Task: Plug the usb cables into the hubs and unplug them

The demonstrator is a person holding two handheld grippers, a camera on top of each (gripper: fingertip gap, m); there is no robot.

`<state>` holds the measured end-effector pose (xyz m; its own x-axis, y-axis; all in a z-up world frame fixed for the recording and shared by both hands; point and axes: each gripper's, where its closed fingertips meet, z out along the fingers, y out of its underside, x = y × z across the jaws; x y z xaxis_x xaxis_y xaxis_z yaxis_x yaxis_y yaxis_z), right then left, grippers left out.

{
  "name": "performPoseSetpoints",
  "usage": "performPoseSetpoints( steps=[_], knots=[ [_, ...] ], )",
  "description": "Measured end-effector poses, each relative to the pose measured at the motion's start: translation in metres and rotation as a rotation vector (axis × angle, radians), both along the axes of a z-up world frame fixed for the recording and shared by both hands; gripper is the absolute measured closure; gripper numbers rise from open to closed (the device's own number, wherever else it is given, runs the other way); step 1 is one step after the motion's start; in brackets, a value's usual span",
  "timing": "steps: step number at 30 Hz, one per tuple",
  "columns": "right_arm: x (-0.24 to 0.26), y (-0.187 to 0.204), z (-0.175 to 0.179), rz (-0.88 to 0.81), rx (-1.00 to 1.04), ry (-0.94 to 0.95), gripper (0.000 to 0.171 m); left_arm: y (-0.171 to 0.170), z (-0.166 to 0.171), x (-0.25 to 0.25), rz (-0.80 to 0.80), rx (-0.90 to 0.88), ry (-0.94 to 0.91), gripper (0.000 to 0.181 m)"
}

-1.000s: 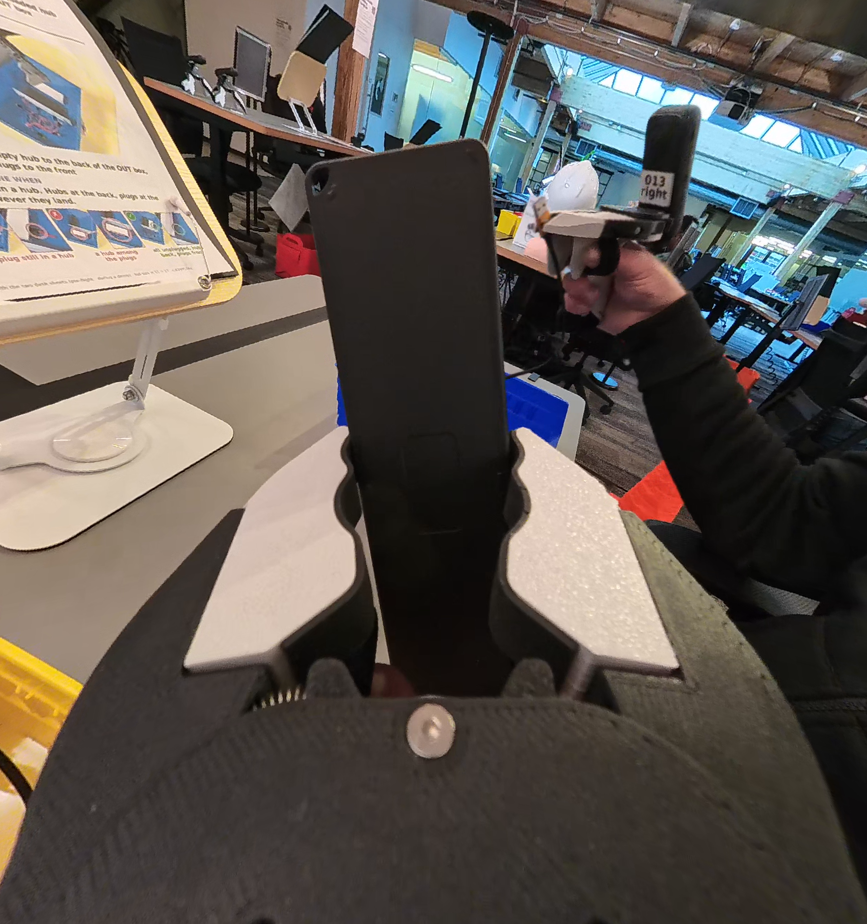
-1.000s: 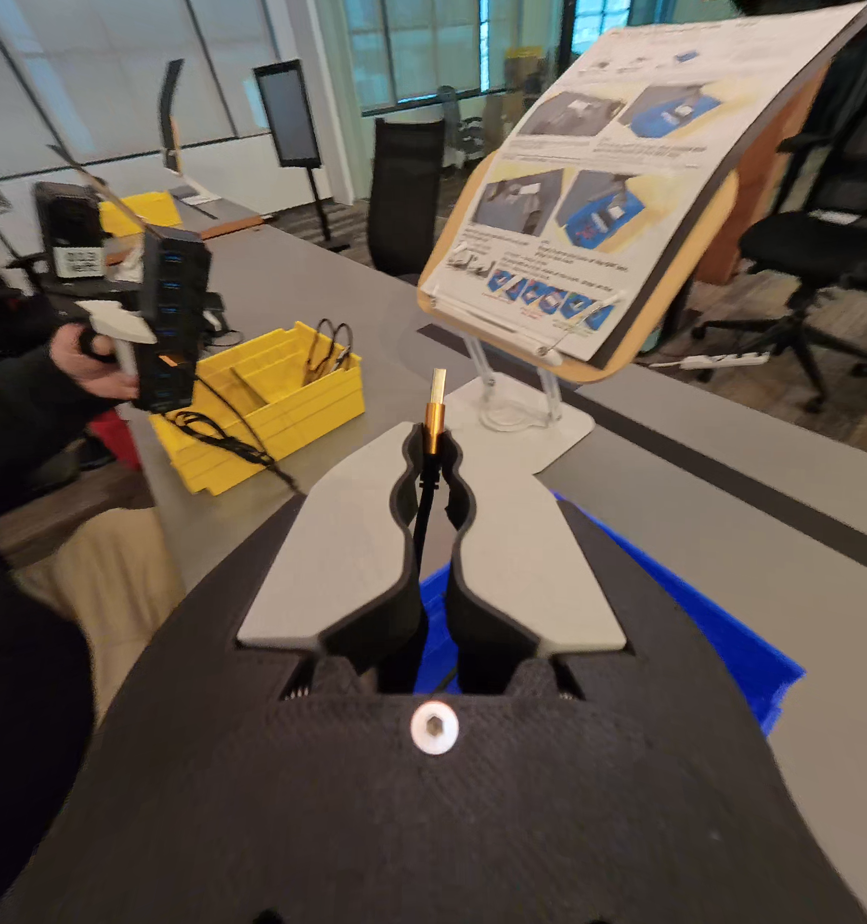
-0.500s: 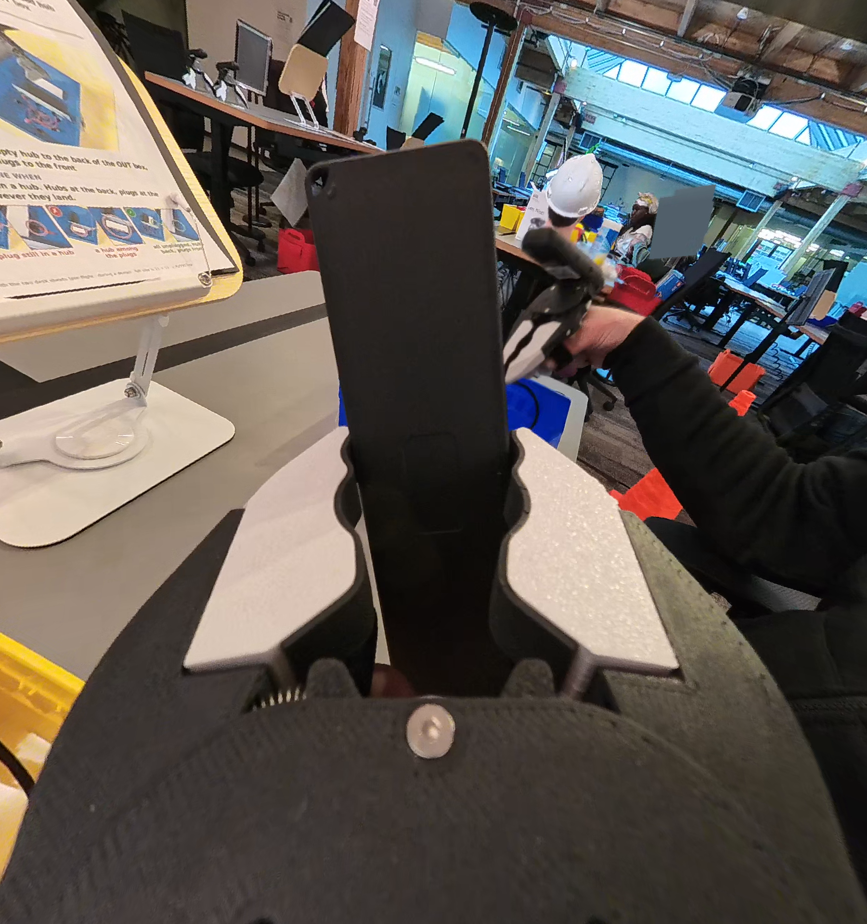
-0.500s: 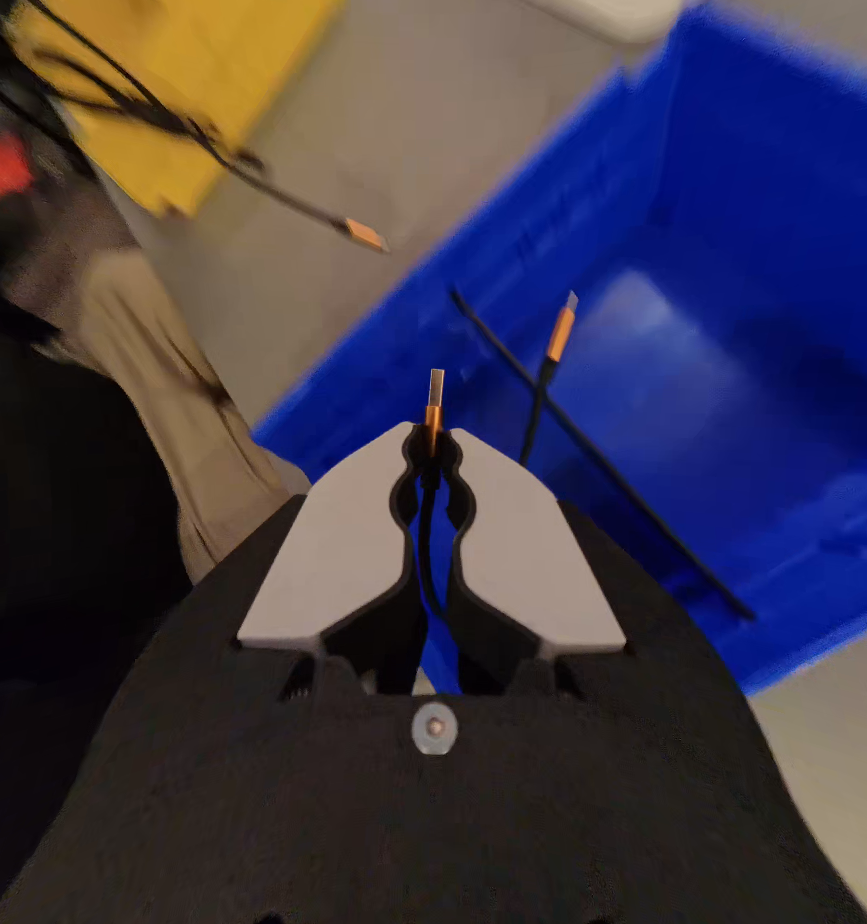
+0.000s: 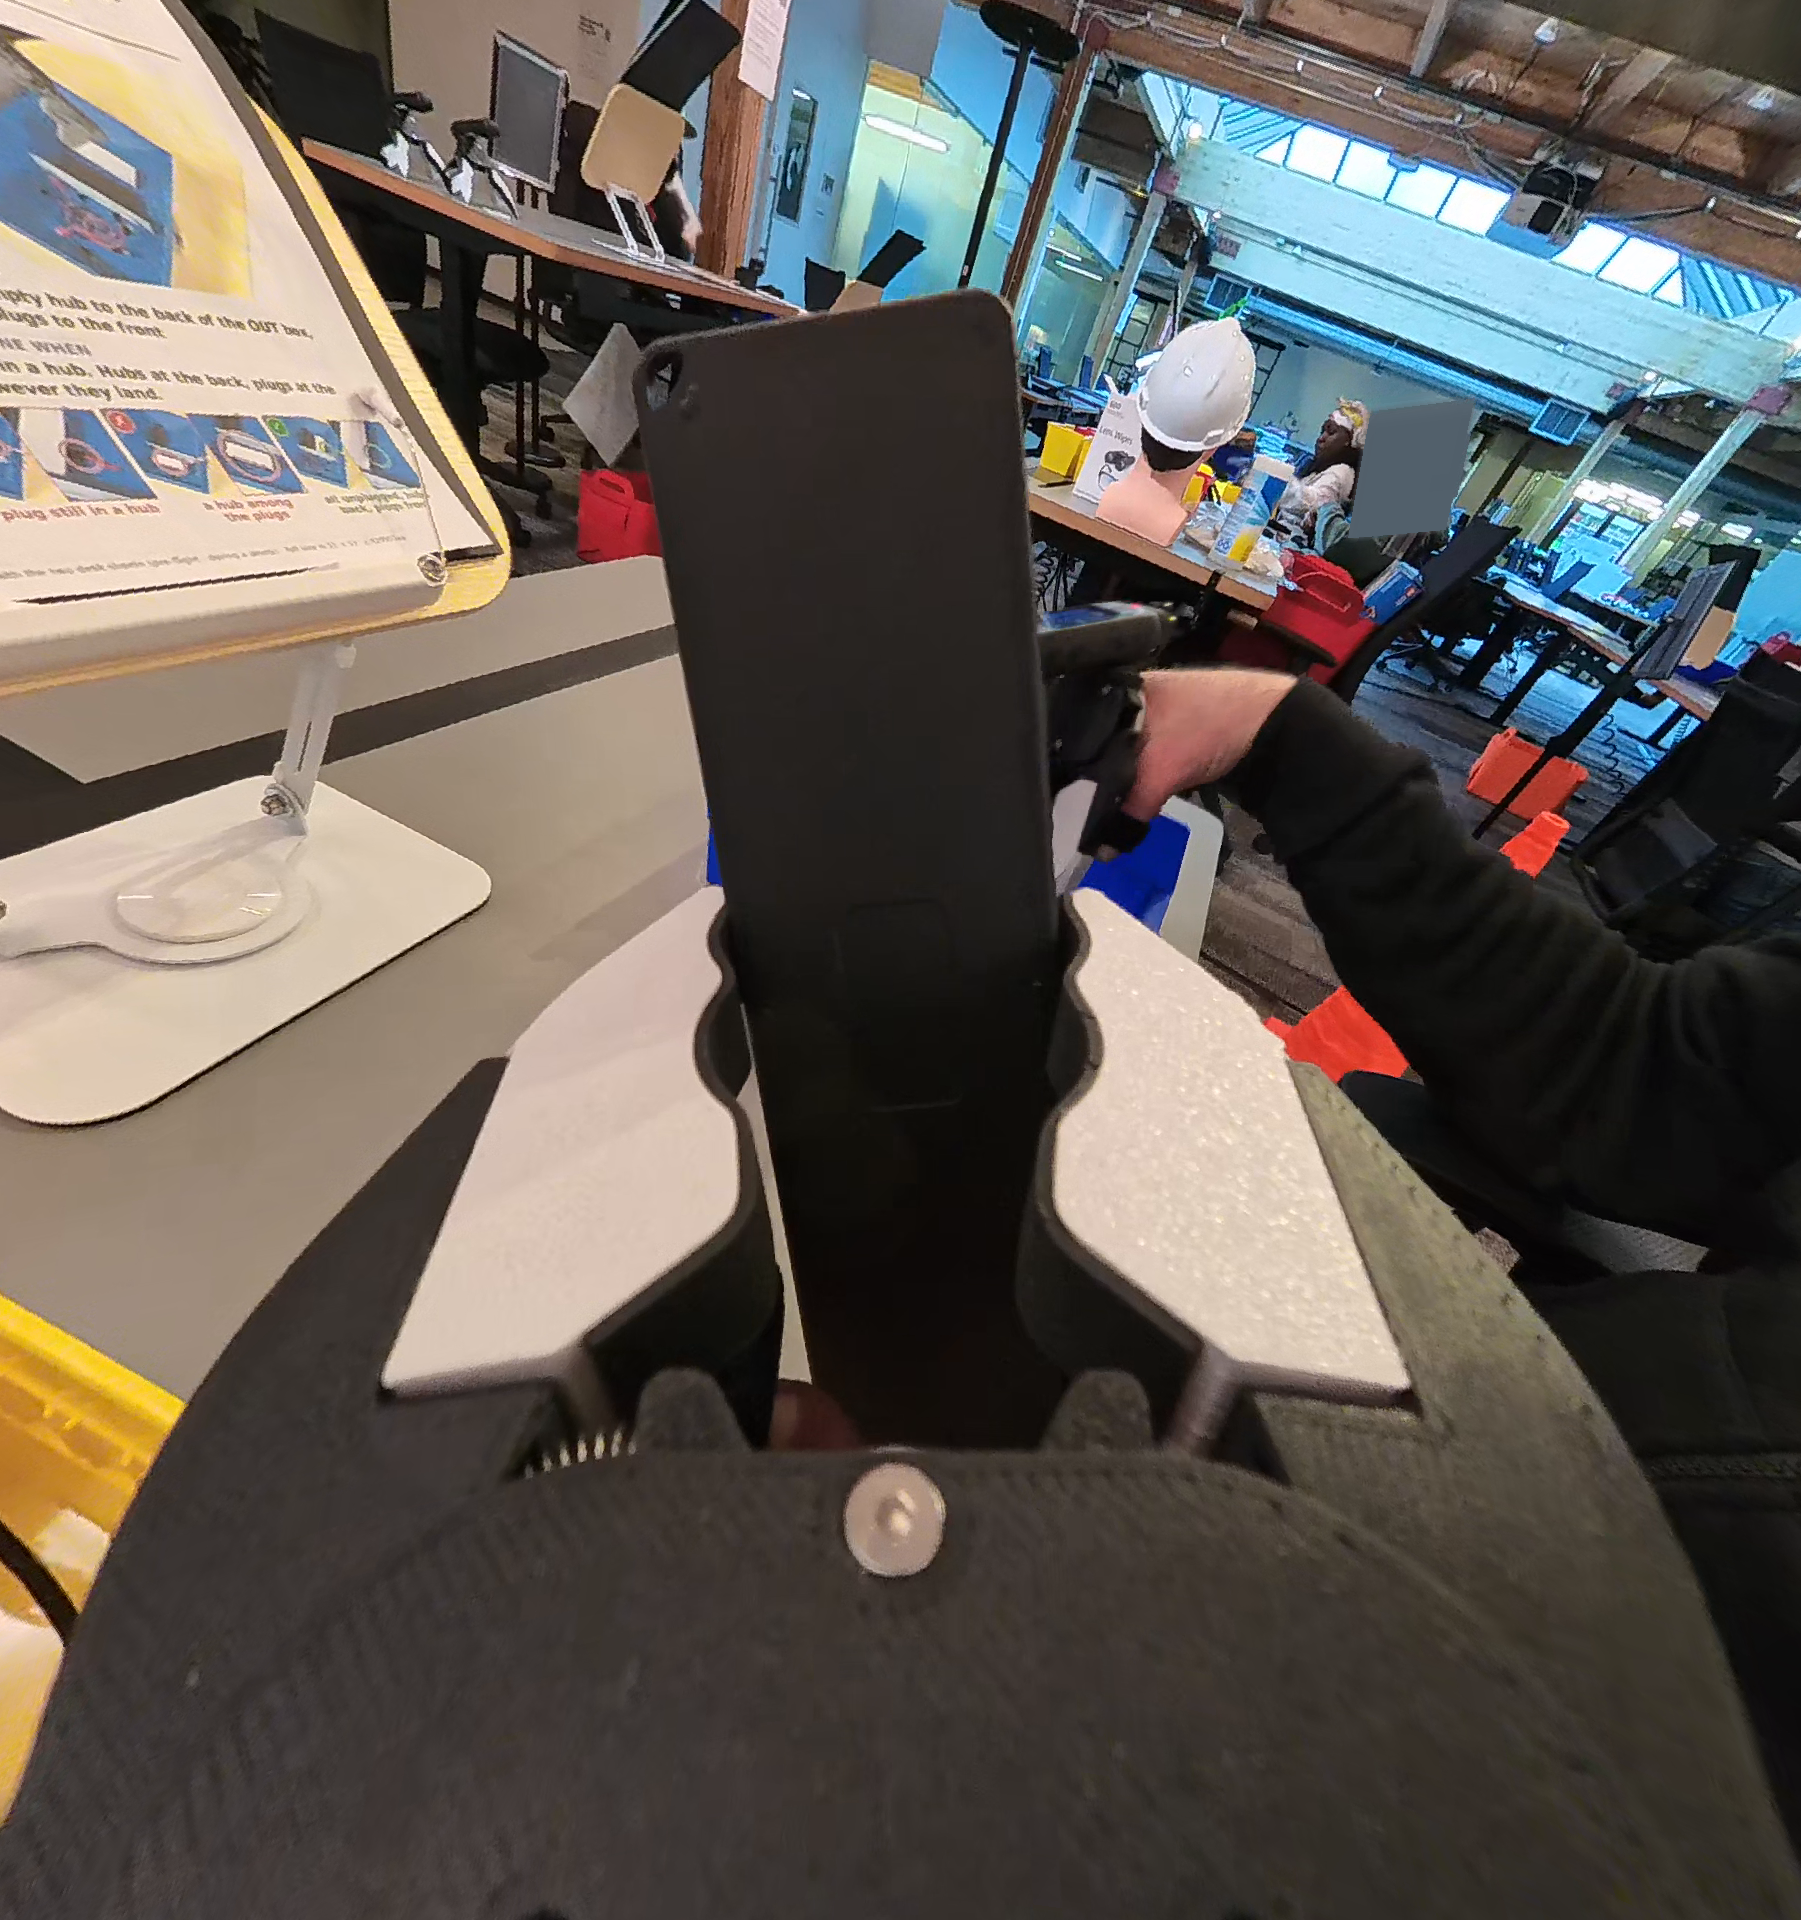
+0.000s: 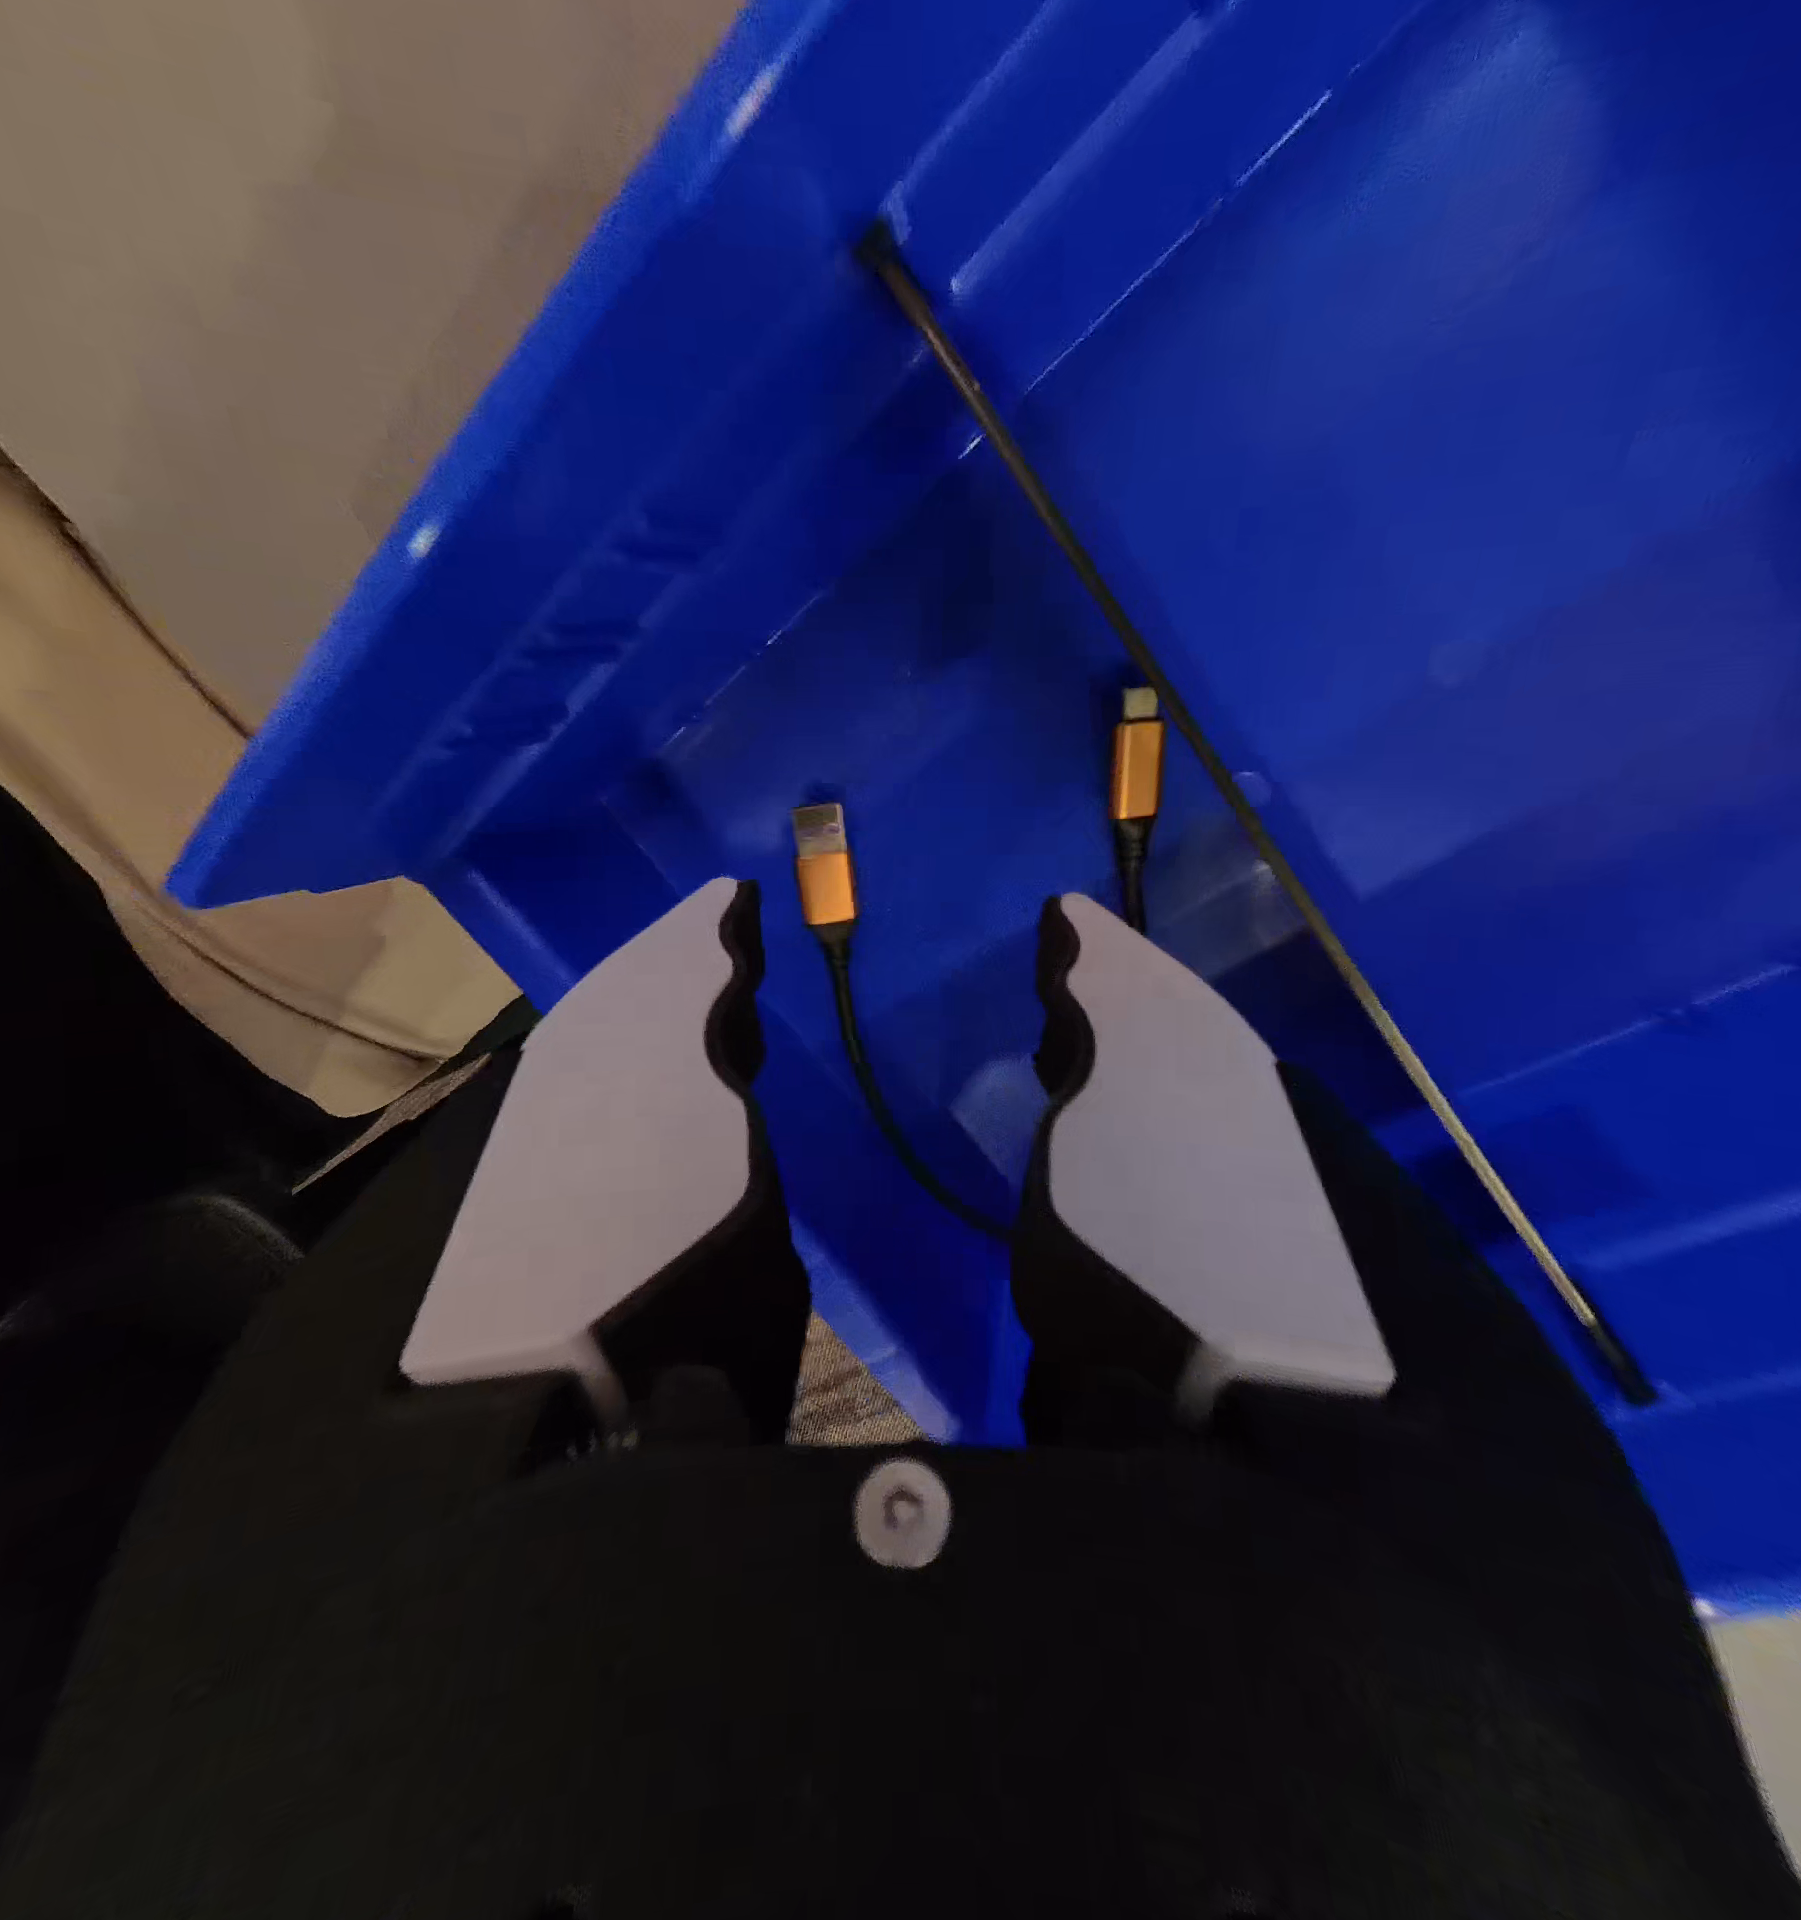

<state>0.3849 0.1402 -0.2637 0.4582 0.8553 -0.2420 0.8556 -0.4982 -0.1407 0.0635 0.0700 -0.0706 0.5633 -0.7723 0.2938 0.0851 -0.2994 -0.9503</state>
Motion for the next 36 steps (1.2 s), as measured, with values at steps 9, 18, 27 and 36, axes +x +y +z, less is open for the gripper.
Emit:
performPoseSetpoints(
  steps=[9, 18, 27, 36],
  knots=[
    [-0.141, -0.024, 0.162, 0.445, 0.643, 0.513, 0.129, 0.001, 0.012, 0.001, 0.008, 0.006, -0.099, 0.126],
    [-0.288, -0.082, 0.190, 0.732, 1.303, 0.577, 0.146, -0.001, 0.019, 0.011, 0.006, -0.035, -0.215, 0.126],
    [-0.303, -0.090, 0.185, 0.786, 1.514, 0.422, 0.165, -0.007, 0.013, 0.030, -0.025, -0.049, -0.204, 0.127],
    [-0.289, -0.091, 0.190, 0.834, 1.457, 0.407, 0.164, -0.012, 0.015, 0.038, -0.057, -0.054, -0.178, 0.127]
  ],
)
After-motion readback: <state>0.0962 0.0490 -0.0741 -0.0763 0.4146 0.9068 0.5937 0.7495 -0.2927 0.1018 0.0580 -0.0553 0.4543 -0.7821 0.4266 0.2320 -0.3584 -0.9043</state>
